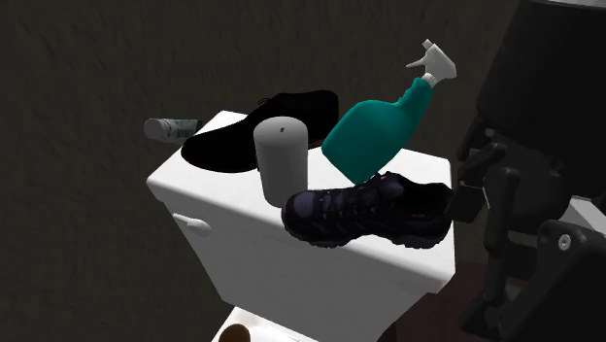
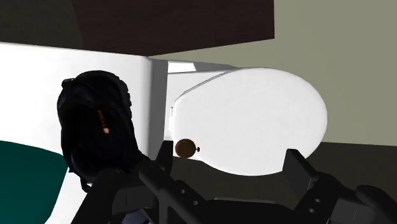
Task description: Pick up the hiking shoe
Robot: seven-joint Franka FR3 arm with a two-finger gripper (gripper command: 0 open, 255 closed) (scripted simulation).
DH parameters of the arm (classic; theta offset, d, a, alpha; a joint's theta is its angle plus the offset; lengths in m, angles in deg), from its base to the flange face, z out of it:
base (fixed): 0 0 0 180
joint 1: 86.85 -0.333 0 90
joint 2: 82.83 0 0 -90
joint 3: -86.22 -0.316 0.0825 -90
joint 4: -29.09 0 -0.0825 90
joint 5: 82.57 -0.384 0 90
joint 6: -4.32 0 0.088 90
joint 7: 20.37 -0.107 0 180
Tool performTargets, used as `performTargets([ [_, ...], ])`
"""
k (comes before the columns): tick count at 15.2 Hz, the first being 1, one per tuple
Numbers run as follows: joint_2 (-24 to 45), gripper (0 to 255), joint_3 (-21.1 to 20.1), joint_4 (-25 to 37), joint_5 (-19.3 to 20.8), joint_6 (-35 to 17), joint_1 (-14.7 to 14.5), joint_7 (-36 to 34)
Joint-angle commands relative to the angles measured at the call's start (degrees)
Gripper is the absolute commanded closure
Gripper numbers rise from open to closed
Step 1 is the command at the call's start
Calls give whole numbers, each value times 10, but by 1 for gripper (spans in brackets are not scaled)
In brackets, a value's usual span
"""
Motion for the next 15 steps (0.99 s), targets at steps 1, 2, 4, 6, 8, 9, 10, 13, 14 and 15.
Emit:
performTargets([
  [1,0,0,0,0,0,0,0,0],
  [2,8,0,10,3,14,-2,0,25],
  [4,25,0,31,10,43,-7,0,73],
  [6,45,0,51,21,70,-14,0,121],
  [8,68,0,70,34,95,-23,-1,168],
  [9,80,0,79,42,107,-28,-1,191],
  [10,93,0,89,50,119,-33,-2,214],
  [13,100,0,96,40,128,-52,-2,230],
  [14,99,0,97,31,128,-60,-2,230],
  [15,98,0,97,23,129,-67,-1,230],
])
